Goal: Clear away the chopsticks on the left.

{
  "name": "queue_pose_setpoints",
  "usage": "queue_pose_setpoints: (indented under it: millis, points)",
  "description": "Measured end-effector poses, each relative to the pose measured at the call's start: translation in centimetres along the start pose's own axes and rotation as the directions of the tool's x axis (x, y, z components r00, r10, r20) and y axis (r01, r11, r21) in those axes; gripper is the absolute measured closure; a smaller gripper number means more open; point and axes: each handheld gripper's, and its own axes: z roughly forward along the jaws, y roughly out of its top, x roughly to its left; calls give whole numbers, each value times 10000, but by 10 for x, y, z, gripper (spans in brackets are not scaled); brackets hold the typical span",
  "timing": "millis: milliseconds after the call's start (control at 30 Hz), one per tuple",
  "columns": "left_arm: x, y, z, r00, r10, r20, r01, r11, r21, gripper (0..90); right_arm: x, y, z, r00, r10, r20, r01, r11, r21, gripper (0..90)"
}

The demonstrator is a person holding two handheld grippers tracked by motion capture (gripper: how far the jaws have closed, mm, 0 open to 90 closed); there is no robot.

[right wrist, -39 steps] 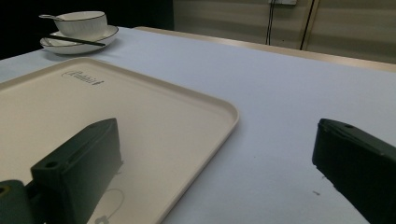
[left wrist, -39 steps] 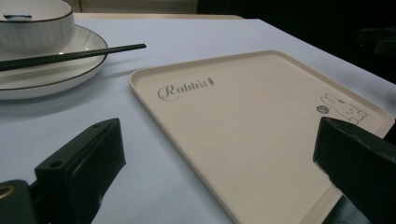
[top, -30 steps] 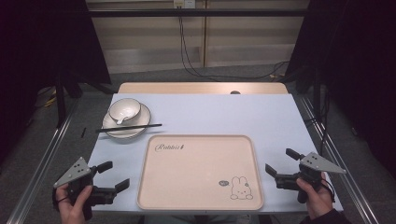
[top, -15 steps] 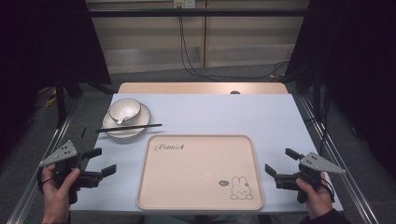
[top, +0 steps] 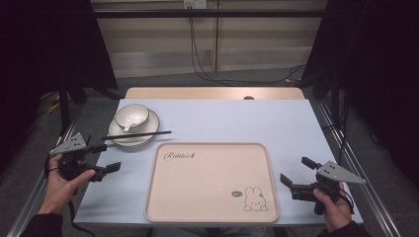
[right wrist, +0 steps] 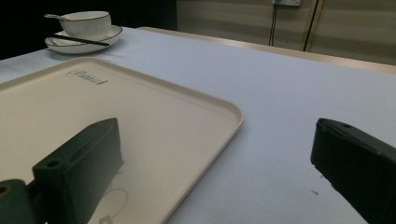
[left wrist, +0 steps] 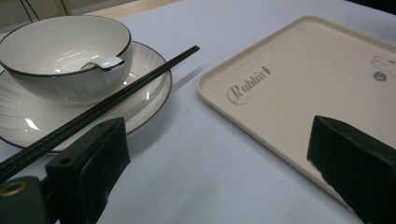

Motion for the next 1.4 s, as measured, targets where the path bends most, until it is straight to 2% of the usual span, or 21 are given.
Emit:
queue_pose_setpoints:
  millis: [33,67,133,167,200,267,300,333,367,400,467,567,667,733,833,967,1033,1167,1233,1267,1400]
  points:
    - [0,0,0,10000,0,0,0,10000,0,54,0,0,0,10000,5,0,-5,10000,11,15]
    - [5,1,7,9995,281,-139,-278,9994,228,49,0,0,0,10000,3,27,-3,10000,7,15]
    - [11,2,13,9993,383,-25,-382,9986,371,49,0,0,0,10000,10,23,-10,10000,3,15]
    - [13,2,16,9992,383,68,-385,9988,290,61,0,0,0,10000,-17,13,16,10000,23,15]
    - [15,3,17,9985,533,-88,-530,9981,306,87,0,0,0,10000,16,12,-16,10000,31,16]
    - [20,5,22,9995,312,-55,-310,9991,285,91,0,0,0,10000,6,24,-6,10000,16,16]
    - [22,6,23,9992,383,-83,-378,9982,471,94,0,0,1,10000,-6,24,6,10000,-1,16]
    - [25,7,25,9998,198,-8,-197,9983,555,102,0,0,0,10000,-18,43,18,10000,1,16]
    - [29,8,27,9984,570,-44,-567,9968,558,104,0,0,0,10000,-26,38,26,10000,8,16]
    - [30,8,28,9974,711,-85,-705,9957,608,109,0,0,0,10000,-21,6,21,10000,6,16]
    - [35,8,34,9989,467,39,-468,9967,664,117,0,0,0,10000,-45,27,45,10000,9,16]
    - [43,9,40,9981,605,-123,-590,9935,972,158,1,0,0,10000,12,3,-12,10000,35,16]
    - [48,10,42,9955,895,-301,-865,9924,870,232,1,0,0,10000,-5,39,5,10000,26,16]
    - [53,9,44,9940,1012,-419,-976,9920,801,334,1,0,0,10000,-4,27,3,10000,50,16]
    - [60,7,47,9945,970,-404,-931,9917,881,449,0,0,0,10000,5,-18,-5,10000,41,16]
    - [65,7,54,9920,1135,-558,-1074,9889,1025,516,0,0,0,10000,-4,-4,4,10000,55,16]
    - [67,8,57,9923,1118,-524,-1064,9896,972,524,0,0,0,10000,-36,-30,37,10000,63,16]
    - [72,8,65,9901,1315,-492,-1247,9845,1230,569,0,-1,0,10000,-7,-35,7,10000,49,16]
    - [74,8,69,9892,1327,-627,-1243,9847,1221,571,0,-1,0,10000,-8,-45,8,10000,48,16]
    - [75,8,70,9890,1384,-516,-1311,9835,1243,570,0,-1,0,10000,0,-50,1,10000,47,16]
    - [76,9,76,9869,1510,-563,-1413,9789,1478,552,0,-1,0,10000,3,-1,-3,10000,19,16]
